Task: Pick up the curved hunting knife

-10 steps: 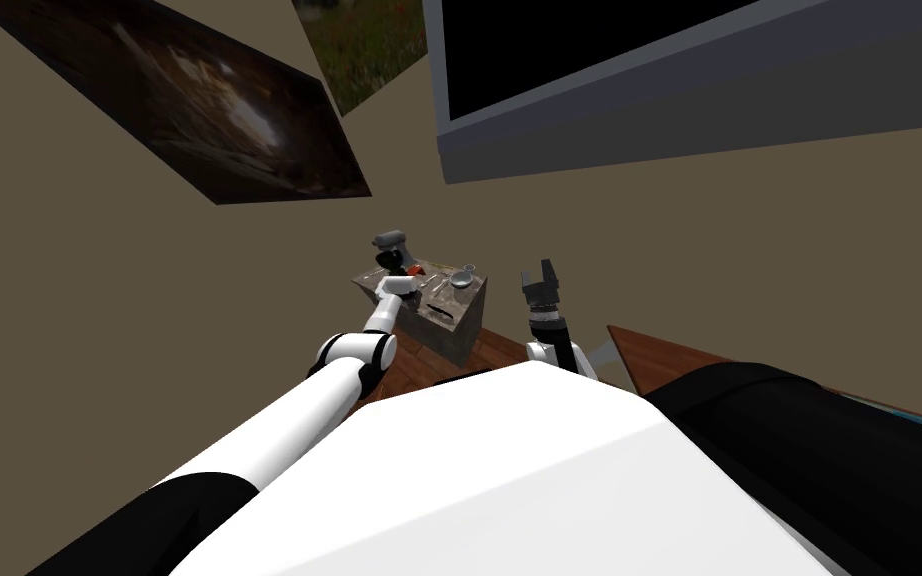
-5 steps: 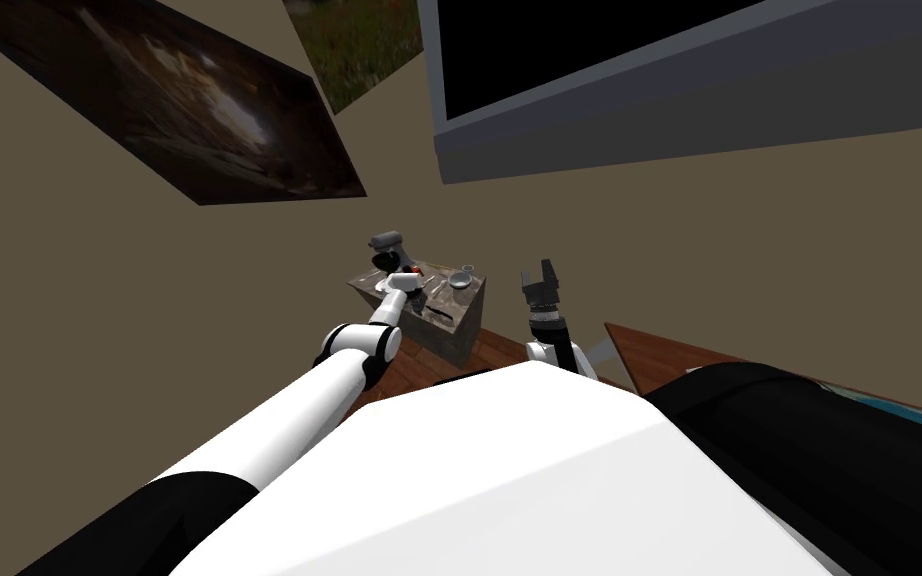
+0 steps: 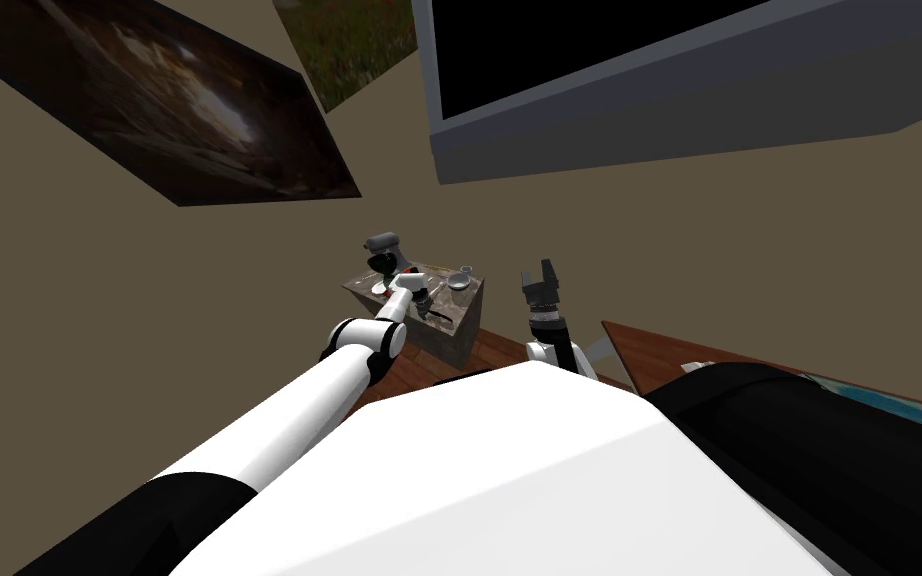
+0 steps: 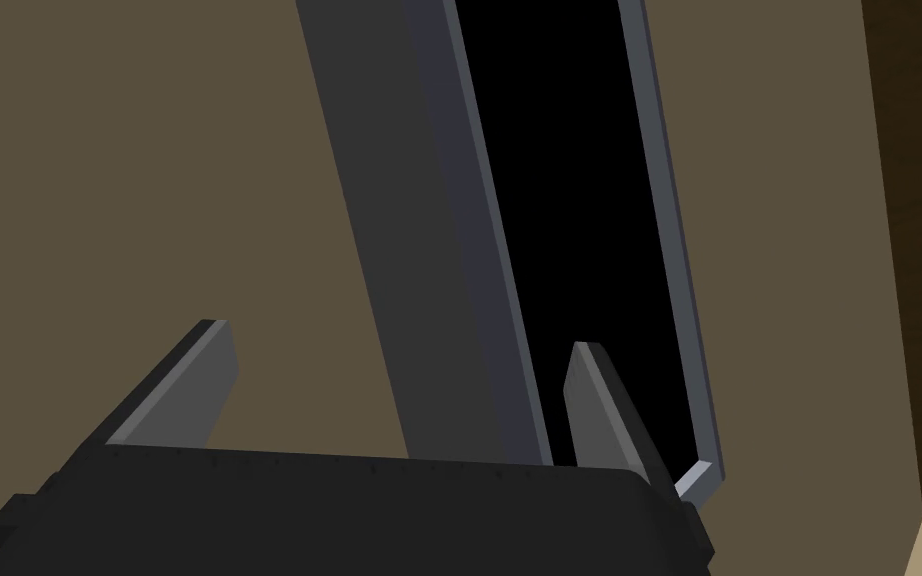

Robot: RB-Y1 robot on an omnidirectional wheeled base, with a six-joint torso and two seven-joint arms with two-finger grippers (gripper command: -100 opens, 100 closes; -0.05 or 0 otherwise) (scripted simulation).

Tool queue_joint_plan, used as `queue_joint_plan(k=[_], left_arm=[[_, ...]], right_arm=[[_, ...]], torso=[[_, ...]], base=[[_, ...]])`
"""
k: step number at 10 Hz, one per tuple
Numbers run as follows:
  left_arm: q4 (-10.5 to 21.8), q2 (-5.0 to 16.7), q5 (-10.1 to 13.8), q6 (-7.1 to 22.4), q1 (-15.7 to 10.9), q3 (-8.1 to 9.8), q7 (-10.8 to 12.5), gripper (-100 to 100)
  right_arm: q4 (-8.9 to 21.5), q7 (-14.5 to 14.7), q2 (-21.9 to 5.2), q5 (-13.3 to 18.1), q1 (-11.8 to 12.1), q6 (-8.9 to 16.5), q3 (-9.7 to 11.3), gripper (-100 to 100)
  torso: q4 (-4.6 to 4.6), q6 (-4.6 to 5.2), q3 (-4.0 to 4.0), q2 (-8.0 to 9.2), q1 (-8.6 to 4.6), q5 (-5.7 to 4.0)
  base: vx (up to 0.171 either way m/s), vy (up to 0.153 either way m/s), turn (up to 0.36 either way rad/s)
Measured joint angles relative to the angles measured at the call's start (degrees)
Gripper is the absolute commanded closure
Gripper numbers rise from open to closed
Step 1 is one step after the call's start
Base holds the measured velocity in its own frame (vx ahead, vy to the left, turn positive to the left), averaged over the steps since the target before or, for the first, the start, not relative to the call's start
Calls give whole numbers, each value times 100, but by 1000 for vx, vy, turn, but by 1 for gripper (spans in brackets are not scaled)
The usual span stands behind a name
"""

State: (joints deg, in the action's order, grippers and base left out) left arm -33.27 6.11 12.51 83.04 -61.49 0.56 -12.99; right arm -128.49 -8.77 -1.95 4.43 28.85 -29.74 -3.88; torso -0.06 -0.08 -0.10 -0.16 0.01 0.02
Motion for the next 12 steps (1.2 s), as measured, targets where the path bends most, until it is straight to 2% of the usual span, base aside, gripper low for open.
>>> queue_joint_plan(k=[4, 6, 7, 8, 9, 10, 11, 12], left_arm=[[513, -254, 88, 174, -300, 9, -183, -100], [291, -416, 101, 423, -169, -19, -270, -100], [508, -440, 119, 331, -308, -3, -287, -100], [563, -445, 121, 293, -314, -2, -294, -100], [727, -514, 140, 287, -398, 7, -318, -100], [685, -631, 143, 368, -388, -3, -325, -100], [849, -666, 161, 333, -455, 8, -360, -100], [876, -667, 164, 311, -464, 10, -372, 0]], right_arm=[[0, 0, 0, 0, 0, 0, 0, 0], [0, 0, 0, 0, 0, 0, 0, 0], [0, 0, 0, 0, 0, 0, 0, 0], [0, 0, 0, 0, 0, 0, 0, 0], [0, 0, 0, 0, 0, 0, 0, 0], [0, 0, 0, 0, 0, 0, 0, 0], [0, 0, 0, 0, 0, 0, 0, 0], [0, 0, 0, 0, 0, 0, 0, 0]], torso=[[2, 0, 3, 5, -4, -1], [2, -1, 4, 6, -2, -1], [3, -2, 5, 9, -4, -1], [3, -2, 7, 12, -4, -1], [3, 0, 7, 11, -6, -1], [3, -1, 6, 9, -6, -1], [3, -2, 6, 9, -4, -1], [3, -2, 7, 11, -3, -1]], base=[[22, 10, -36], [12, 8, -11], [0, 0, 0], [6, 2, -22], [15, 7, -33], [10, 6, -10], [0, 0, 0], [0, 0, 0]])
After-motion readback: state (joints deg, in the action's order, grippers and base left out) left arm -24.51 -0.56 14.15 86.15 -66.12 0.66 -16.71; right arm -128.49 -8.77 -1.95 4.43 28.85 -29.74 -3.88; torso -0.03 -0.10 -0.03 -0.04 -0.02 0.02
